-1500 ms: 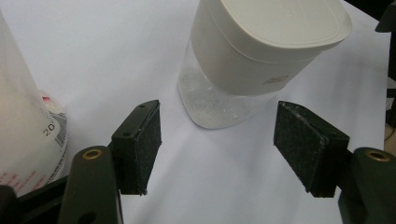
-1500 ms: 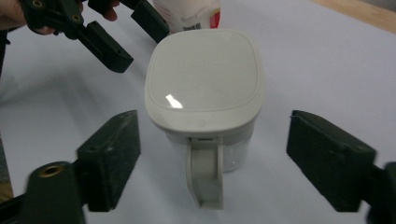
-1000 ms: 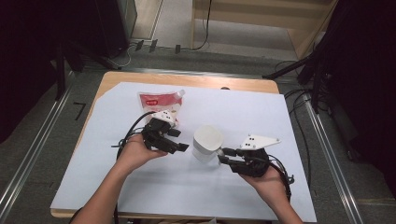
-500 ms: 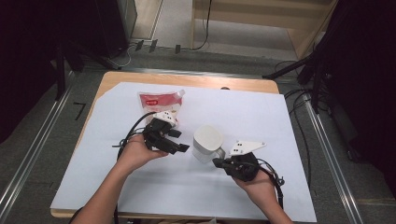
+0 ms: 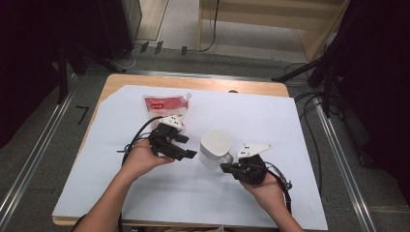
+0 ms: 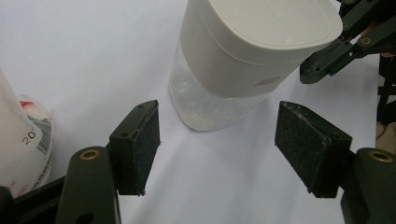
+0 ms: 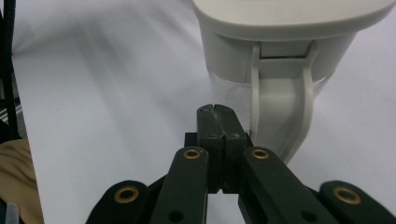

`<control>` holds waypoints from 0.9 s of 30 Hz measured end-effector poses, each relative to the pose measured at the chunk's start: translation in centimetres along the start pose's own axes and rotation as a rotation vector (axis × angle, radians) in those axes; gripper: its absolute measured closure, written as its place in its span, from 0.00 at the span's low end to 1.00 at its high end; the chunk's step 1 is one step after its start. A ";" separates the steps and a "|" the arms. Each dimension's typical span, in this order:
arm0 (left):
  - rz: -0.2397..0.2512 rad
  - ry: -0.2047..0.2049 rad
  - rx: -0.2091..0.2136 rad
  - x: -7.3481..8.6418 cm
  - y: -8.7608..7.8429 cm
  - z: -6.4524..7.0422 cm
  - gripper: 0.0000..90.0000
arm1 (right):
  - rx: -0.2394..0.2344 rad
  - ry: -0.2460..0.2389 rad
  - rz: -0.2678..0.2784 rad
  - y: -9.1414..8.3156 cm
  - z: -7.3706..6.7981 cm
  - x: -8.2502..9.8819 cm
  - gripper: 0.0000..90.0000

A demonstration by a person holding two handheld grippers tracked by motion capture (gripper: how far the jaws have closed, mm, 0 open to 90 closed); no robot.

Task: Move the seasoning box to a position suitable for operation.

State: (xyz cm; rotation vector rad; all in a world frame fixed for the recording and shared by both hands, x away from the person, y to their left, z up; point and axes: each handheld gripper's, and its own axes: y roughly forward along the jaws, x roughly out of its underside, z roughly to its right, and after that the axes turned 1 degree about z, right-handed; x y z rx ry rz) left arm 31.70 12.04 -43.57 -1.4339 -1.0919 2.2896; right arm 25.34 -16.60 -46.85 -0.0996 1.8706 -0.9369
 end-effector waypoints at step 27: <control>0.001 0.017 0.007 -0.1 0.2 0.1 0.35 | 0.022 0.133 0.041 -1.8 4.5 0.6 1.00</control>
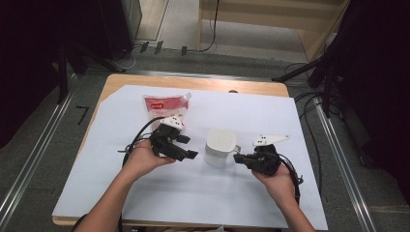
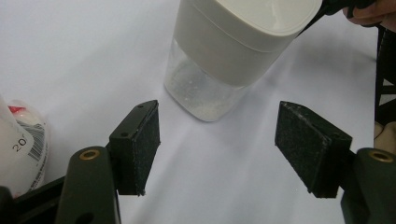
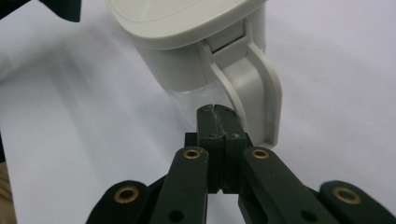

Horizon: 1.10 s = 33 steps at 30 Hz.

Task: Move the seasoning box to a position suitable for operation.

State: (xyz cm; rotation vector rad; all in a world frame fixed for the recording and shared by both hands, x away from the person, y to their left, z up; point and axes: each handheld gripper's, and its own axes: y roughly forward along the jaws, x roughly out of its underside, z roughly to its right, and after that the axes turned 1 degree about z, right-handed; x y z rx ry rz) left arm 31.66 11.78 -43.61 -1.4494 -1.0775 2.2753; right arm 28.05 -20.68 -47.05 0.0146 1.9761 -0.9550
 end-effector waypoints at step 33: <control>0.033 0.076 0.095 -4.0 1.0 0.1 0.16 | 0.076 0.013 0.027 -2.1 3.0 -3.6 1.00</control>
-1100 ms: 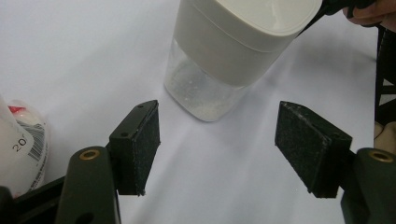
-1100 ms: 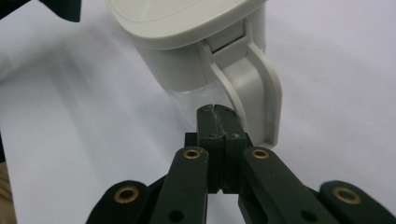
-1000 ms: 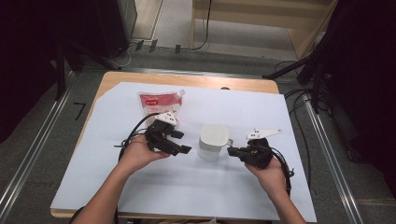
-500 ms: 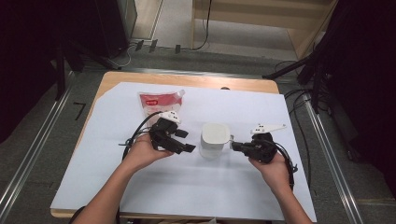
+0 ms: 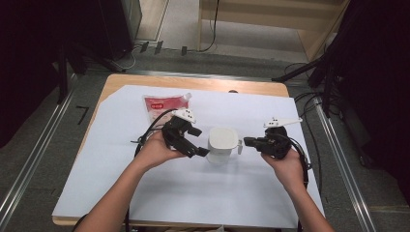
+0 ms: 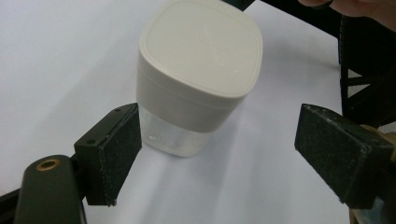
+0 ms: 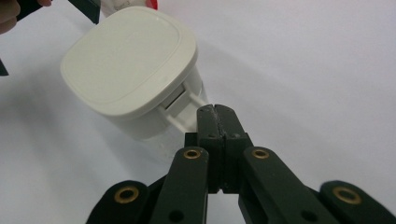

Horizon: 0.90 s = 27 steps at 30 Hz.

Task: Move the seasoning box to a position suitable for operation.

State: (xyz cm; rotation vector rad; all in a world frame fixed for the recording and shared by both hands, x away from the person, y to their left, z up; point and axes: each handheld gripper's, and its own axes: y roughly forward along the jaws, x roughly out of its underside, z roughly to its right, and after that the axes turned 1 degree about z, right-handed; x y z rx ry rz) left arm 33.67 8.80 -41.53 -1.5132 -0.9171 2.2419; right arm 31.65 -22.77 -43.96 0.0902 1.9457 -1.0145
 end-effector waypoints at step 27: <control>-0.098 0.019 0.013 -1.0 3.8 -1.3 0.01 | -0.014 -0.030 0.003 1.3 -0.9 -0.4 1.00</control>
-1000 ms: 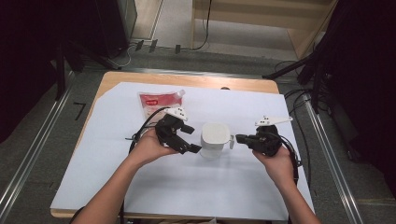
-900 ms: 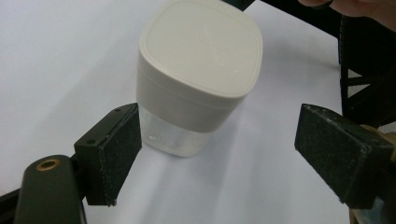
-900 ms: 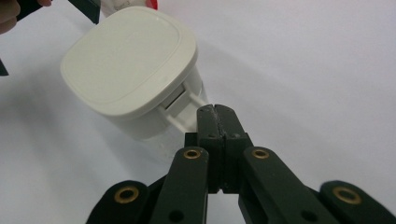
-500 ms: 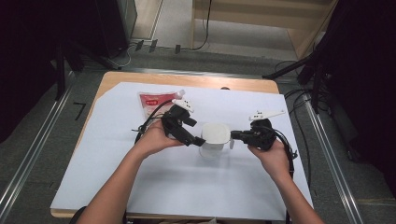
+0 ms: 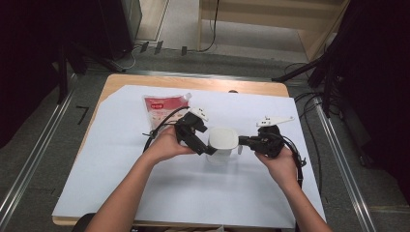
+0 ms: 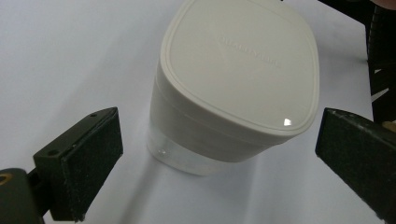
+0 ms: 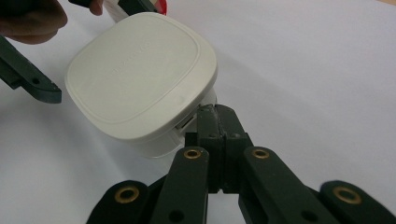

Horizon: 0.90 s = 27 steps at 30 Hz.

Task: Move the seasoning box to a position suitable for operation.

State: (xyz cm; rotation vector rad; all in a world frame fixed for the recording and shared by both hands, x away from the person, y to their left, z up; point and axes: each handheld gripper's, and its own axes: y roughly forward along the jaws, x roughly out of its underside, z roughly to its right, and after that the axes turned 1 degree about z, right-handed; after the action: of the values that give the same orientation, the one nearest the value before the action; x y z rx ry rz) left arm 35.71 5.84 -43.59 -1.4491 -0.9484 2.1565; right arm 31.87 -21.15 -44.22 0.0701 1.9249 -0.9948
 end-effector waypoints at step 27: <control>0.024 0.001 0.058 -0.2 2.3 -0.4 0.07 | 0.003 0.010 0.023 0.1 -0.1 0.2 1.00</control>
State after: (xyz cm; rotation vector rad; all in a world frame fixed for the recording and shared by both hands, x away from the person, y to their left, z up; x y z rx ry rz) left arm 36.27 4.17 -45.17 -1.4408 -0.8652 2.1814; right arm 31.68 -21.09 -44.40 0.0989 1.9277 -0.9835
